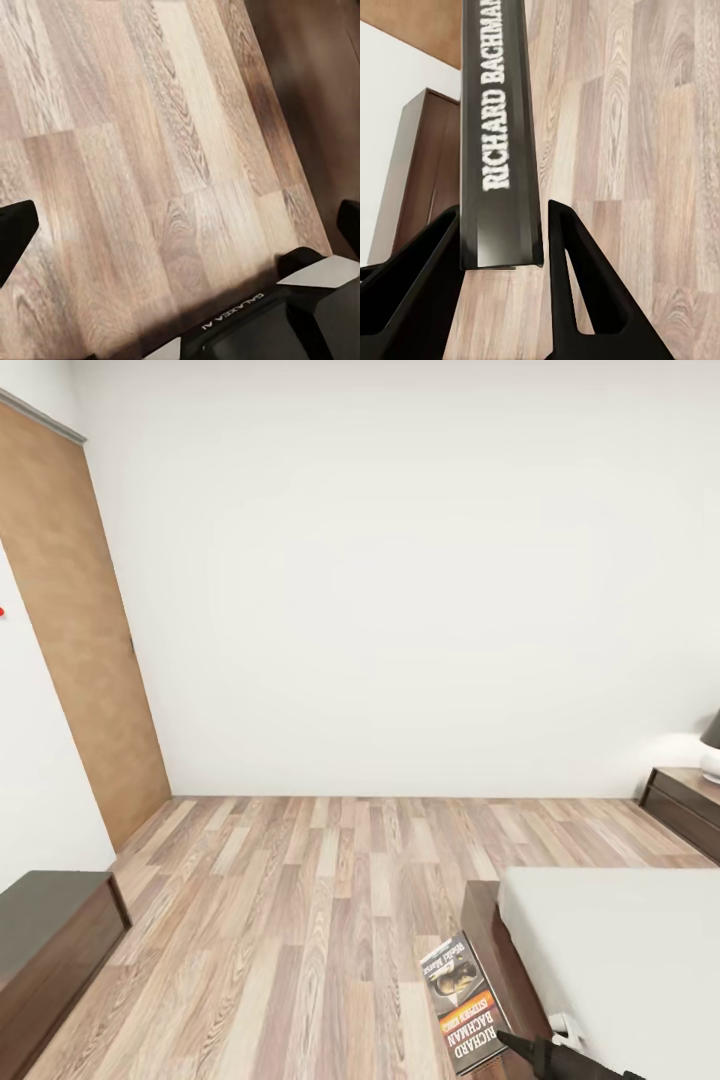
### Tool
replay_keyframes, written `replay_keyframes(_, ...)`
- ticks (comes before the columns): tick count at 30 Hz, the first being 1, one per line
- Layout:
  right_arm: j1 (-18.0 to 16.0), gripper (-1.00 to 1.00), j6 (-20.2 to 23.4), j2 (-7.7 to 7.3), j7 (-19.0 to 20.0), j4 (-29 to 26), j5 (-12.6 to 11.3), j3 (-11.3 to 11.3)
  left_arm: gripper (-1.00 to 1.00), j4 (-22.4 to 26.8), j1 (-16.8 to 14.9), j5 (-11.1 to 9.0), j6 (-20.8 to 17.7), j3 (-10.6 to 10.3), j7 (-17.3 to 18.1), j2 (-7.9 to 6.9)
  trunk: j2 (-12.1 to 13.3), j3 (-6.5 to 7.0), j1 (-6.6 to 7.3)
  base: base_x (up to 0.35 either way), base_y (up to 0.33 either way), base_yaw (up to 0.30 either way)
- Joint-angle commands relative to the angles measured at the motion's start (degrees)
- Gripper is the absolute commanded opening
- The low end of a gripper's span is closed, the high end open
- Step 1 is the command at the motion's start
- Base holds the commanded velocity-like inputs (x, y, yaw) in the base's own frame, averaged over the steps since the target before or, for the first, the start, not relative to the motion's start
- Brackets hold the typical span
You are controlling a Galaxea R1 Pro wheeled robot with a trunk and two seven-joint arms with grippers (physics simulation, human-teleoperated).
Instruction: In the bedroom, move the book from the bed onto either nightstand, and place the two sandals side by side next to the bed.
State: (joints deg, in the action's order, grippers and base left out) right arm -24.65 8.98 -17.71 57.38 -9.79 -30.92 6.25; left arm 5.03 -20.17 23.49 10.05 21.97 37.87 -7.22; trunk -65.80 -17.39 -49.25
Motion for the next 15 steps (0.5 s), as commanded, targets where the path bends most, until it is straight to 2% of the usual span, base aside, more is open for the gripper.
replay_keyframes(1, -0.04, -1.0, 0.51, -0.04, 0.1, -0.06, -0.72, 0.21, 1.0, -0.02, -0.04, 0.61, 0.34, 0.43, 0.1, -0.03, -0.04, -0.07, -0.04, 0.334, 0.0, 0.0)
replay_keyframes(15, -0.04, -1.0, 0.51, -0.04, 0.08, -0.06, -0.72, 0.24, 1.0, -0.02, -0.04, 0.6, 0.33, 0.44, 0.09, -0.08, -0.04, -0.07, -0.04, 0.334, 0.0, 0.0)
